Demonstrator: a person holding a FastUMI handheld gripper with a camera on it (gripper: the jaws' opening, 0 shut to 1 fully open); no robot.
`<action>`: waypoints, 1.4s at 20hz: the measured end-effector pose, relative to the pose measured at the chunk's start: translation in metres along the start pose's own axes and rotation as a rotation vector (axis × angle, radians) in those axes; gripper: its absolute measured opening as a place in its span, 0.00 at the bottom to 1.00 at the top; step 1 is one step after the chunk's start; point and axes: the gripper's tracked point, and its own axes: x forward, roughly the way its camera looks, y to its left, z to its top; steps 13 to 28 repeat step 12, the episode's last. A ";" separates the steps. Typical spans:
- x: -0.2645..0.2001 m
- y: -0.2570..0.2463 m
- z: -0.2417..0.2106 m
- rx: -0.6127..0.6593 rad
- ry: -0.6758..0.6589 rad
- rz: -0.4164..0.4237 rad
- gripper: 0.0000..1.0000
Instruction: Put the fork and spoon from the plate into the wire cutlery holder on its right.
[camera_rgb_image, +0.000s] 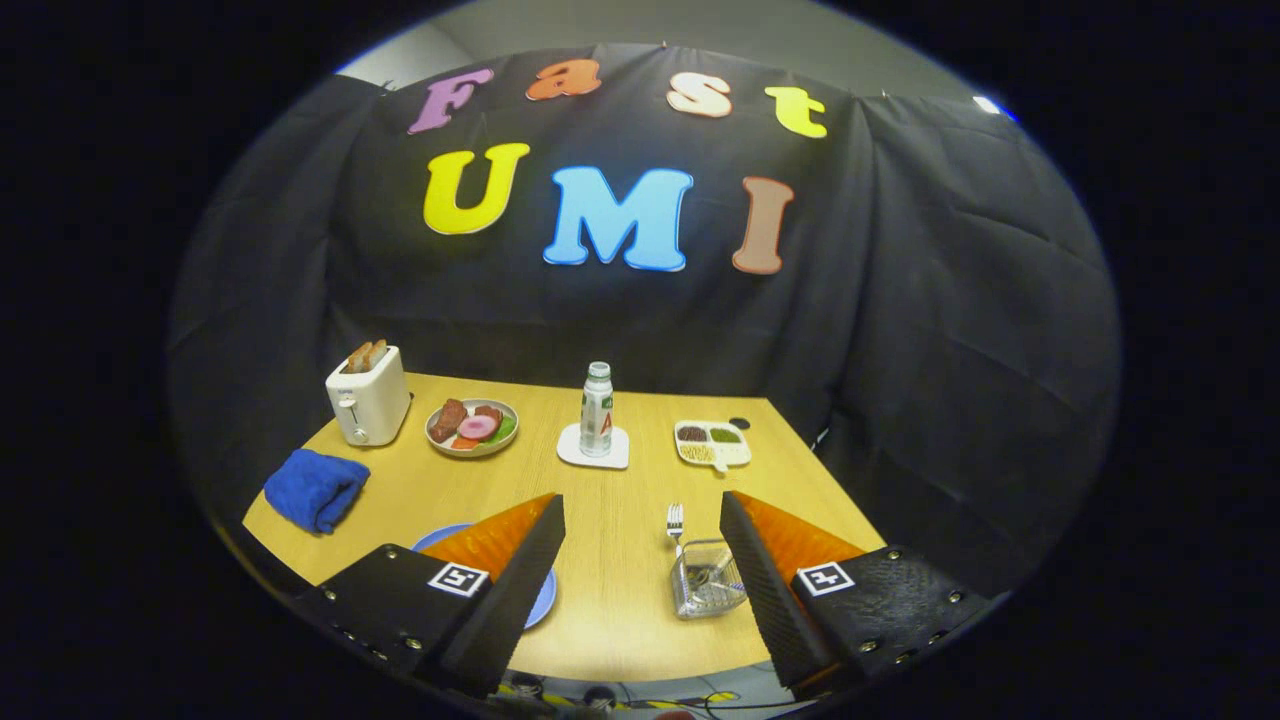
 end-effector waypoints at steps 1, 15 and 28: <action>0.002 0.013 0.013 0.016 -0.056 0.012 0.97; -0.019 0.077 0.060 0.057 -0.270 0.106 0.96; -0.019 0.077 0.060 0.057 -0.270 0.106 0.96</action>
